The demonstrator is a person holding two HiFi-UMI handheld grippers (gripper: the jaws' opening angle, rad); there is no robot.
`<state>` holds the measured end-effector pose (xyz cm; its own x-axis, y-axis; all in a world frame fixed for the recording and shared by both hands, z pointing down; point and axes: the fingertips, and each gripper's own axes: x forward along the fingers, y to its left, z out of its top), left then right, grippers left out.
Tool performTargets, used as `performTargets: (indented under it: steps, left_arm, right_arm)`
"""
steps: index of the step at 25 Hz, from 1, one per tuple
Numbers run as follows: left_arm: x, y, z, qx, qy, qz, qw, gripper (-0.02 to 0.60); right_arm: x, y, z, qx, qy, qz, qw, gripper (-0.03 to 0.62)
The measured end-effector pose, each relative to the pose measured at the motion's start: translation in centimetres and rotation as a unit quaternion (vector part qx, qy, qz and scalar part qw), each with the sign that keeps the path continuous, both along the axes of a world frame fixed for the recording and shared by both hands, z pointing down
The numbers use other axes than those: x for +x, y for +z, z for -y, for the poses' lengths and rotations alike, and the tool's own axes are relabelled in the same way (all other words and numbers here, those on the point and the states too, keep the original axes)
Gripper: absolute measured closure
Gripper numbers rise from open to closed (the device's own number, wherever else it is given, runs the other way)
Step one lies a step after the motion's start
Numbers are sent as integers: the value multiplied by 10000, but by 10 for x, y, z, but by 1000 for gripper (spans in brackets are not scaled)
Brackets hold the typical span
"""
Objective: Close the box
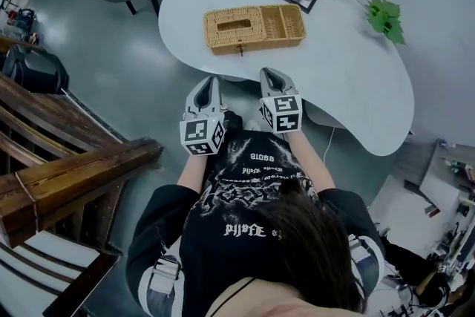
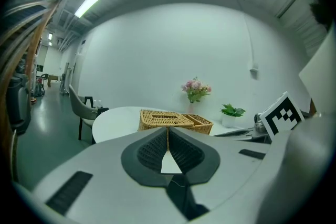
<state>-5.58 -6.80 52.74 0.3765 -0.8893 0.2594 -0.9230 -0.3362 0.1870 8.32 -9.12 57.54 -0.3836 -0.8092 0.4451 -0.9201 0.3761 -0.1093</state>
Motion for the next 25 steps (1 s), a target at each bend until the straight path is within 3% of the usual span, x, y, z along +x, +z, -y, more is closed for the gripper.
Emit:
performTargets:
  steps: [25]
  left_arm:
    - [4,7,8,-52,-236,74,9997,554]
  right_arm:
    - [10,-3,-4,168,75,-26,9998,569]
